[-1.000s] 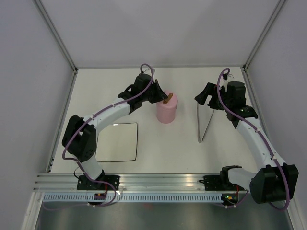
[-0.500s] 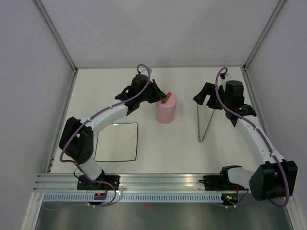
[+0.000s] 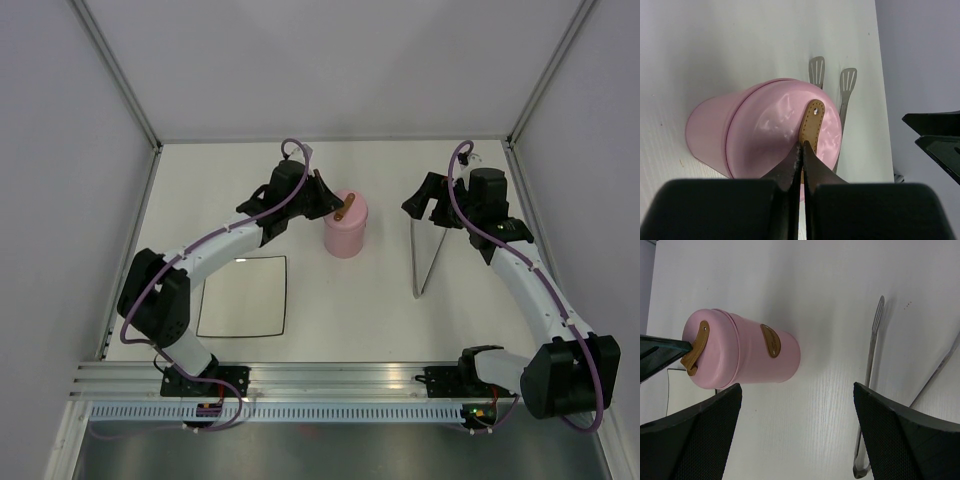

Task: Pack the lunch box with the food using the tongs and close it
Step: Close the box lid on the packing box.

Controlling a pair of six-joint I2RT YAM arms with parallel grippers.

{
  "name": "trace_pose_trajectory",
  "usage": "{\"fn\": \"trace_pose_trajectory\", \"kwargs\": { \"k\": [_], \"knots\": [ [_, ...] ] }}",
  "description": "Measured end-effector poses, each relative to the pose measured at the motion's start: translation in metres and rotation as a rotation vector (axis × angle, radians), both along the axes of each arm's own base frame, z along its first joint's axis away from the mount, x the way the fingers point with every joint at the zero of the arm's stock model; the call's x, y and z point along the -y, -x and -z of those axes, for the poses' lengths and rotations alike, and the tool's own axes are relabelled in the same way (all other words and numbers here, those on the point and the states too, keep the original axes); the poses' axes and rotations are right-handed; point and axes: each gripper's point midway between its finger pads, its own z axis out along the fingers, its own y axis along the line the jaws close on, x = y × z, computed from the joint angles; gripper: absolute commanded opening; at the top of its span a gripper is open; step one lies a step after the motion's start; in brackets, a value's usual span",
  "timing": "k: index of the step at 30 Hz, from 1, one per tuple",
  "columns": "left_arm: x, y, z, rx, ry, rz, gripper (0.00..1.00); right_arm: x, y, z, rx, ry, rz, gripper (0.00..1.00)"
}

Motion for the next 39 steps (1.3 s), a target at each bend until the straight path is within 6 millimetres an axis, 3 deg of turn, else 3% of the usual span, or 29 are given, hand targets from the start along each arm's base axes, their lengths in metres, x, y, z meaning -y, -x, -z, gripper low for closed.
{"fn": "trace_pose_trajectory", "kwargs": {
  "k": [10, 19, 39],
  "knots": [
    [0.000, -0.004, 0.001, -0.002, 0.004, -0.010, 0.02, -0.001, 0.000, 0.000, 0.002, 0.004, -0.006, 0.97],
    [0.005, -0.011, -0.011, 0.021, 0.022, -0.006, 0.02, -0.009, 0.003, -0.001, 0.009, 0.010, -0.037, 0.97],
    [0.003, -0.007, 0.004, 0.006, 0.017, -0.006, 0.02, -0.036, -0.004, 0.000, -0.001, 0.012, -0.107, 0.97]
  ]
}}
